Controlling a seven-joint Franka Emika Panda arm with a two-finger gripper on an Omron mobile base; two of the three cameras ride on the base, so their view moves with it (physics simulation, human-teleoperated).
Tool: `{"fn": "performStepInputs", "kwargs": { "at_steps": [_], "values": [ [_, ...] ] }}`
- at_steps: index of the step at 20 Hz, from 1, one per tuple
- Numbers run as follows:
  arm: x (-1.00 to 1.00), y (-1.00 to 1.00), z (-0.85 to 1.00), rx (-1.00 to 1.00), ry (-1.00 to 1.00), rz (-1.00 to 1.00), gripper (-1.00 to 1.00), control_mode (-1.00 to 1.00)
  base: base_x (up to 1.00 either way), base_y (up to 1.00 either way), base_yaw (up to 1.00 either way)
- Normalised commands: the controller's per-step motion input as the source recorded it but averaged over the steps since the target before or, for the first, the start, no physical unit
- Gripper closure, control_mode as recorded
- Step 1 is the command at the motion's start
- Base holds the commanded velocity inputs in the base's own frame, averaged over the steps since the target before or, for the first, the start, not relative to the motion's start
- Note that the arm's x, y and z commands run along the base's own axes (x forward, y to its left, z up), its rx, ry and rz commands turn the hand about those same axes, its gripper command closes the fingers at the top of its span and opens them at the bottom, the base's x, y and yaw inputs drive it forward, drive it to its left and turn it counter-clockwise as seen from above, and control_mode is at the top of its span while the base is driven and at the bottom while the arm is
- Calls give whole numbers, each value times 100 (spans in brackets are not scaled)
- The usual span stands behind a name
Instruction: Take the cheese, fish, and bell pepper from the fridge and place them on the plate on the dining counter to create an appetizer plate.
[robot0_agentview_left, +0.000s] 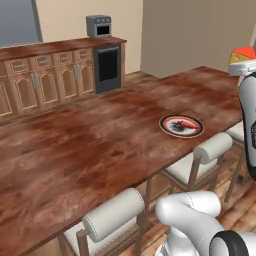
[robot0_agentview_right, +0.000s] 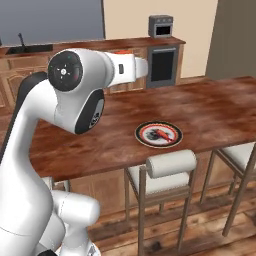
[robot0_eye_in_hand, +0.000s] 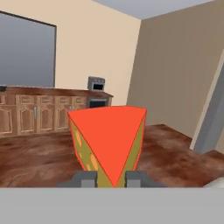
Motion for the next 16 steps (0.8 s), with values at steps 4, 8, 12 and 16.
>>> {"fn": "performStepInputs", "kwargs": {
  "at_steps": [4, 8, 12, 16],
  "values": [
    [0, 0, 0, 0, 0, 0, 100, 100, 100, -39, 11],
    [0, 0, 0, 0, 0, 0, 100, 100, 74, -59, 13],
    [0, 0, 0, 0, 0, 0, 100, 100, 57, -68, 13],
    [0, 0, 0, 0, 0, 0, 100, 100, 58, -82, 16]
  ]
}}
